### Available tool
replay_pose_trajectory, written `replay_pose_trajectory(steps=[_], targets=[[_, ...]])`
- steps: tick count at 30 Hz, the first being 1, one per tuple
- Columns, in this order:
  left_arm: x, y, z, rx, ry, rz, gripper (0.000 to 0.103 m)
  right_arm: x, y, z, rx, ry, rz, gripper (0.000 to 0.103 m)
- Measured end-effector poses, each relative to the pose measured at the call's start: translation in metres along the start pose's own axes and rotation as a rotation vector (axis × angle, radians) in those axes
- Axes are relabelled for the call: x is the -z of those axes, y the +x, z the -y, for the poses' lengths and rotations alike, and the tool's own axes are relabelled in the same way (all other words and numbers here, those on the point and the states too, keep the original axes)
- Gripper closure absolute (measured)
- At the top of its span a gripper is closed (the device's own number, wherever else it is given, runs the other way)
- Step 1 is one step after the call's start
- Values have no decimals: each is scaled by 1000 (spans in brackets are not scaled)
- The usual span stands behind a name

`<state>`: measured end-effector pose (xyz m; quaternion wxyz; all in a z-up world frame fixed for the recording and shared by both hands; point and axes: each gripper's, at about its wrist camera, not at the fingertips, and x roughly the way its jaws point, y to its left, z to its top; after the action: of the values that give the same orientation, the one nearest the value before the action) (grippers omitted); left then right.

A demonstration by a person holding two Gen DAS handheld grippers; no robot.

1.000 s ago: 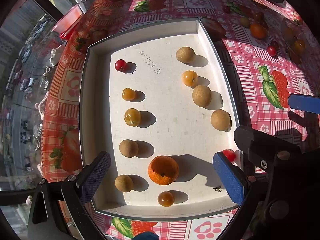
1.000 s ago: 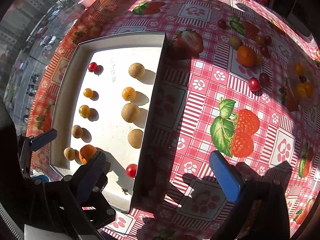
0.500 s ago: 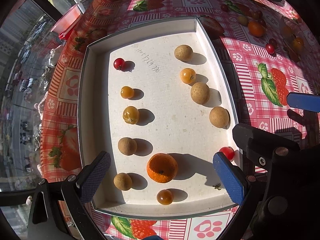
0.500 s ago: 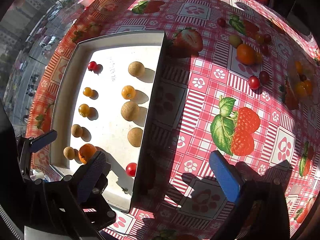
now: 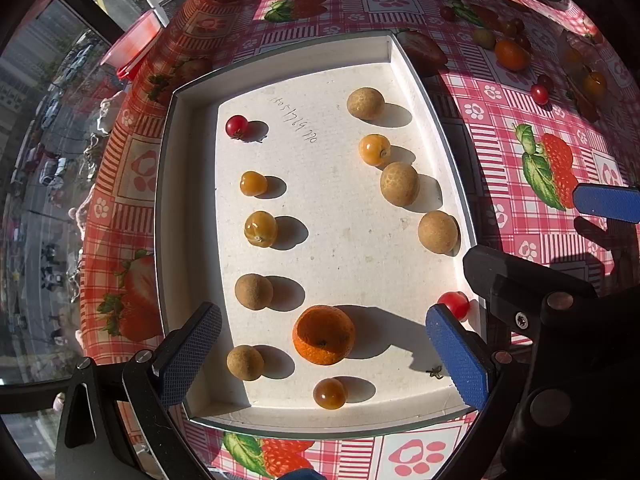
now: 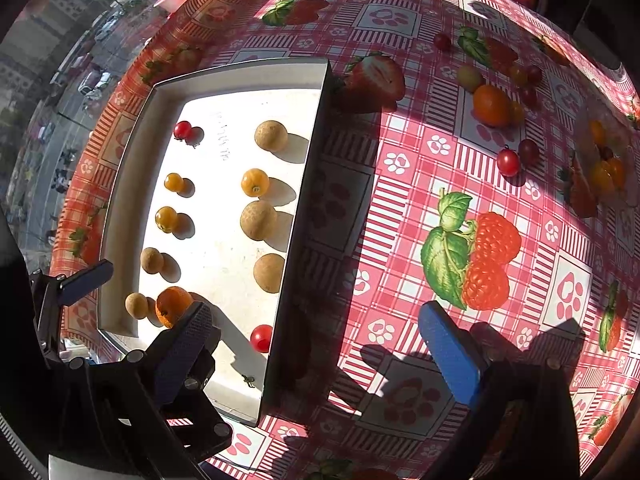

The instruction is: Organize fruits

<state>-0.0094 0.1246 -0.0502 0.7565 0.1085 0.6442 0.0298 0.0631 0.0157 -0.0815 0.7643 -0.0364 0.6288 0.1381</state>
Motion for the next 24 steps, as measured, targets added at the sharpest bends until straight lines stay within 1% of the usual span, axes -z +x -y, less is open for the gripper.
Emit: replay_pose_trajectory(steps=[24], targets=[[1,4,-10,13,-4,-13,0,-1,2,-2,1,-9,-10,0]])
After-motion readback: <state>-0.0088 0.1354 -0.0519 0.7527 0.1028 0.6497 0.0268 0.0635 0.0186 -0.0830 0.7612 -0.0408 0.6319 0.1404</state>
